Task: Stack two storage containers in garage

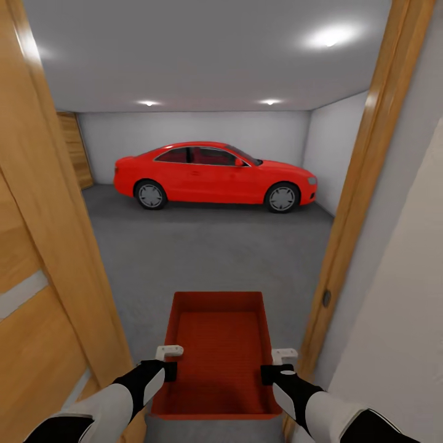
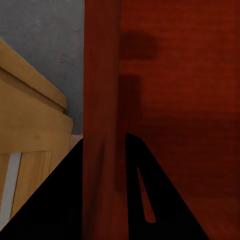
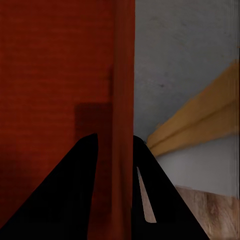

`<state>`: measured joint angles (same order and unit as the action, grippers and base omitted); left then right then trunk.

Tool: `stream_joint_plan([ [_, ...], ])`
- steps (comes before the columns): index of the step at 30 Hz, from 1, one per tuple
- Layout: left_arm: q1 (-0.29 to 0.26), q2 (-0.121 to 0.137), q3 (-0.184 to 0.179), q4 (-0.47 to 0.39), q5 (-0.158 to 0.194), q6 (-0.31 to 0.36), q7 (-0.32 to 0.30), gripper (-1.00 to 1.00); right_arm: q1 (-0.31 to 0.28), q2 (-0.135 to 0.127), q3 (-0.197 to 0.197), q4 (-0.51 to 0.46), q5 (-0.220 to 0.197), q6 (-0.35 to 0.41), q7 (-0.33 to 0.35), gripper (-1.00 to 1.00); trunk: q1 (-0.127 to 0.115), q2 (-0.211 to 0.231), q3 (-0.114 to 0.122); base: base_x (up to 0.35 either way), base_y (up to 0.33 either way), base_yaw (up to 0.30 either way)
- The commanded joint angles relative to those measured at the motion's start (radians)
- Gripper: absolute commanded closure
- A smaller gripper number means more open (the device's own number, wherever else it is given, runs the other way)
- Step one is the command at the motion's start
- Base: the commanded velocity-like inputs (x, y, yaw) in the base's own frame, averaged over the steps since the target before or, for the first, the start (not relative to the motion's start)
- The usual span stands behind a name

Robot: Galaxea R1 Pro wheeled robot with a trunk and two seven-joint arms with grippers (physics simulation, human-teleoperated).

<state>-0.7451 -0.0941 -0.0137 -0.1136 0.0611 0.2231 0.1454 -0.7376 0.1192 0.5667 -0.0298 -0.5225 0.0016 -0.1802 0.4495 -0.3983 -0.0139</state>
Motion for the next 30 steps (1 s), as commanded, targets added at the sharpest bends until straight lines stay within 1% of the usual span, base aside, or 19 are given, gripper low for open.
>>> stream_joint_plan([
  [1, 0.000, -0.001, -0.009, -0.006, 0.011, -0.001, 0.003, 1.00, 0.000, 0.007, 0.019, 0.003, -0.025, 0.001, 0.002, 1.00, 0.001, -0.002, -0.001, 0.000, 0.001, -0.224],
  [7, 0.000, -0.001, -0.009, -0.006, 0.011, -0.001, 0.003, 1.00, 0.000, 0.007, 0.019, 0.003, -0.025, 0.001, 0.002, 1.00, 0.001, -0.002, -0.001, 0.003, 0.009, -0.084],
  [15, 0.000, -0.001, -0.009, -0.006, 0.011, -0.001, 0.003, 1.00, 0.000, 0.007, 0.019, 0.003, -0.025, 0.001, 0.002, 1.00, 0.001, -0.002, -0.001, 0.076, 0.153, -0.003],
  [24, 0.000, -0.001, -0.009, -0.006, 0.011, -0.001, 0.003, 1.00, 0.000, 0.007, 0.019, 0.003, -0.025, 0.001, 0.002, 1.00, 0.001, -0.002, -0.001, 0.006, 0.013, -0.002],
  [30, 0.000, -0.001, -0.009, -0.006, 0.011, -0.001, 0.003, 1.00, 0.000, 0.007, 0.019, 0.003, -0.024, 0.001, 0.002, 1.00, 0.001, -0.002, -0.001, 0.000, 0.000, -0.143],
])
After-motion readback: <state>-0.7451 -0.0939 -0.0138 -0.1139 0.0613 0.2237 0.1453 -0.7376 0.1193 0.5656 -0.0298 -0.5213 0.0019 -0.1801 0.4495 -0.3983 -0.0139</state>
